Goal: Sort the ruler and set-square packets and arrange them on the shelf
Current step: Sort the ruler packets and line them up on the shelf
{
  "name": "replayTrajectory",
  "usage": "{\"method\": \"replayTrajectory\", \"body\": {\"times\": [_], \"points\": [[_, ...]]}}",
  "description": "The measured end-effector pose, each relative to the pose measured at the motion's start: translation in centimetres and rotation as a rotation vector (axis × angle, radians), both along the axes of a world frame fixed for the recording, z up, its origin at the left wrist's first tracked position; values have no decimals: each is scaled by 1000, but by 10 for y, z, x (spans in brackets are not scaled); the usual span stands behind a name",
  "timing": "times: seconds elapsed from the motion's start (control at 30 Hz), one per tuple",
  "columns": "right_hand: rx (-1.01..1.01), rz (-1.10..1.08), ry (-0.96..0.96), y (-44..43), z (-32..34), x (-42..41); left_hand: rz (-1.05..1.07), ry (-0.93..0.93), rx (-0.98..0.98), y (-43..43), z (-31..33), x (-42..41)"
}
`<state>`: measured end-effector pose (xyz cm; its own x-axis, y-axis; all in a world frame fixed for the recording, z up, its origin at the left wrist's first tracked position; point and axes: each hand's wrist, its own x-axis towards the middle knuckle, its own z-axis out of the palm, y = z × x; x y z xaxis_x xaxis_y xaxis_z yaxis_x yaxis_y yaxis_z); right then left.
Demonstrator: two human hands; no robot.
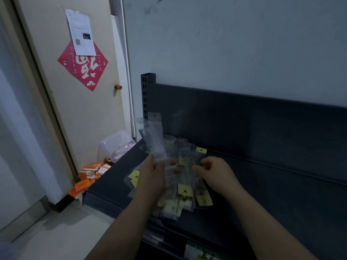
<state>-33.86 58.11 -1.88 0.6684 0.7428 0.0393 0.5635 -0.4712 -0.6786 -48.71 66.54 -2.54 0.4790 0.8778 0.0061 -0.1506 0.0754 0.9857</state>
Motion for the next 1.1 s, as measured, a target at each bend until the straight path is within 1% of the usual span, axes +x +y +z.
{"method": "replayTrajectory", "body": {"times": [0.03,0.07,0.1,0.17,0.27,0.33,0.4,0.47,0.5,0.57,0.6,0.63,0.73,0.83,0.9,0.93,1.03,1.07,1.1], "points": [[-103,2,-12,0,-2,0,9,-26,-27,2,0,-2],[-157,5,0,0,-3,-2,7,-55,-56,2,1,-4],[-167,4,24,1,-5,-5,3,-83,-89,3,1,-6],[-134,-24,73,3,-7,-7,-11,-106,-124,3,1,-9],[-76,-79,140,1,-5,-2,-21,-90,-141,3,1,-12],[-5,-101,231,-3,-6,3,-26,-92,-161,4,0,-14],[108,-146,342,-5,-9,8,-41,-92,-169,4,-1,-15],[228,-183,489,-2,-9,9,-68,-101,-174,2,2,-16],[286,-173,586,-1,-8,7,-84,-102,-167,1,4,-16],[382,-83,765,2,-1,-2,-117,-77,-123,-2,6,-14],[400,-24,816,3,3,-8,-134,-53,-86,-2,6,-12],[392,34,826,4,7,-14,-144,-17,-40,-3,4,-10],[341,182,766,7,9,-29,-132,106,93,-4,4,-10],[310,298,719,8,6,-37,-146,134,185,-2,0,-12],[288,315,661,7,4,-36,-120,151,256,-1,0,-17],[282,276,602,6,4,-32,-94,139,227,1,-1,-20],[233,90,303,3,2,-20,-76,29,-29,10,4,-34],[229,76,265,3,2,-18,-41,30,-62,16,6,-39],[229,81,266,4,2,-18,1,53,-48,22,5,-42]]}}
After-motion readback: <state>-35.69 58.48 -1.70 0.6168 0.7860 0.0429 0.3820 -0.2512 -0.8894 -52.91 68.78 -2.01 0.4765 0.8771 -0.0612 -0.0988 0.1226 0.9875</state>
